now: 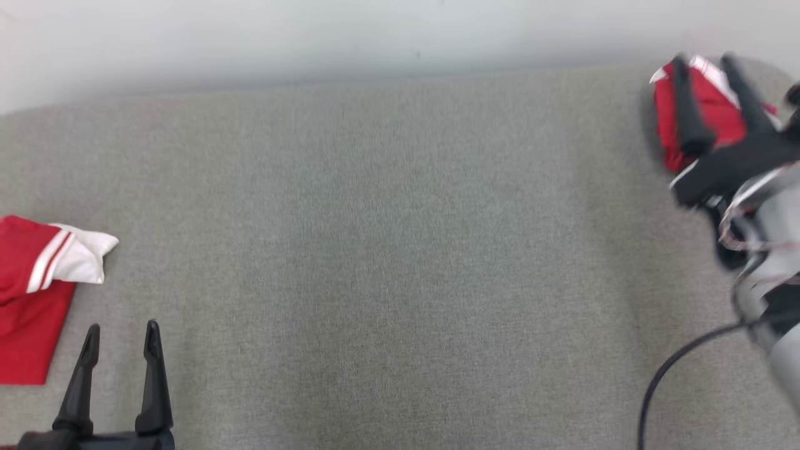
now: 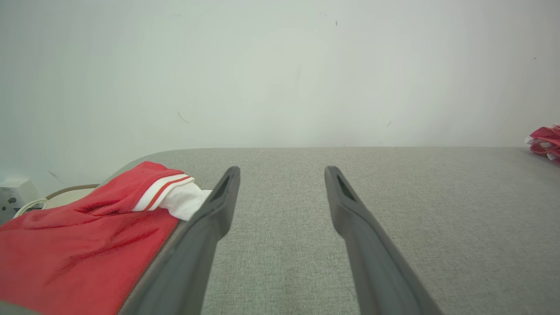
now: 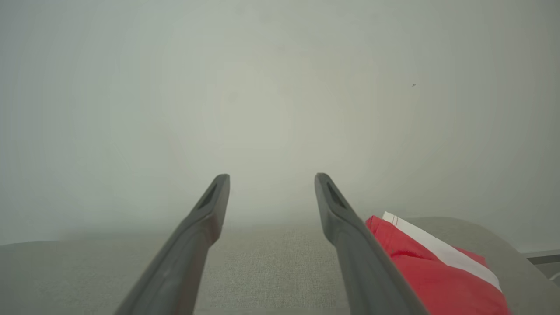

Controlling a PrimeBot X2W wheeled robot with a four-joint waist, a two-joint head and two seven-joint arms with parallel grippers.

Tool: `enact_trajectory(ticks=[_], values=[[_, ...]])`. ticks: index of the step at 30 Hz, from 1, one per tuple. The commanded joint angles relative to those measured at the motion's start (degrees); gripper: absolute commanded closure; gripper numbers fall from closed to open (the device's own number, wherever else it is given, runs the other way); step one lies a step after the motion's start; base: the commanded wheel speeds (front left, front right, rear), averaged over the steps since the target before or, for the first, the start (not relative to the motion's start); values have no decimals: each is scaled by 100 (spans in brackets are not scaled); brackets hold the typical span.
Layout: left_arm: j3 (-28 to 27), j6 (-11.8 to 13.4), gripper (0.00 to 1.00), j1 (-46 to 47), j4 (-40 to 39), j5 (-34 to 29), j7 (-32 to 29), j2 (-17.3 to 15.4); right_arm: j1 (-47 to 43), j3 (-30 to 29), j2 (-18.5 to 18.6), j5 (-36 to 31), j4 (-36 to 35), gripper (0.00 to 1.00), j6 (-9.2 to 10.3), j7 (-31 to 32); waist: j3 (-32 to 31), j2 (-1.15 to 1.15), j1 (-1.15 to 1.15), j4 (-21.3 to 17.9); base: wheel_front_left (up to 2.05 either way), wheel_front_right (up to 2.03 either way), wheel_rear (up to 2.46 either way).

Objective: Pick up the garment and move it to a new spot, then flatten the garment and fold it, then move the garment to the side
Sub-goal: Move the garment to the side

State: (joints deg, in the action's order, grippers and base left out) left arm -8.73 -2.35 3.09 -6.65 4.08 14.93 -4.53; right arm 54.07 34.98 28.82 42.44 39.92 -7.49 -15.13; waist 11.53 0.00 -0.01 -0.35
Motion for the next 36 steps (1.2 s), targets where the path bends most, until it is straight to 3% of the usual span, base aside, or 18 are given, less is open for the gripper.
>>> enact_trajectory(ticks=[1,7,17,36], values=[[-28,36,0,-128,15,17,18,17,-210,-150,-99,-142,-115,0,0,-11,-240,0,1,-28,0,0,0],[-75,70,0,-282,90,44,18,51,-1199,-1010,-694,-970,-706,0,0,-11,-563,0,1,-32,0,0,0],[-26,78,0,-439,148,52,18,98,-2574,-1798,-1409,-1968,-1450,0,0,-12,-894,0,1,7,0,0,0],[22,135,0,-741,317,73,18,141,-4263,-1933,-2047,-2783,-2379,0,0,-12,-1263,0,1,-32,0,0,0]])
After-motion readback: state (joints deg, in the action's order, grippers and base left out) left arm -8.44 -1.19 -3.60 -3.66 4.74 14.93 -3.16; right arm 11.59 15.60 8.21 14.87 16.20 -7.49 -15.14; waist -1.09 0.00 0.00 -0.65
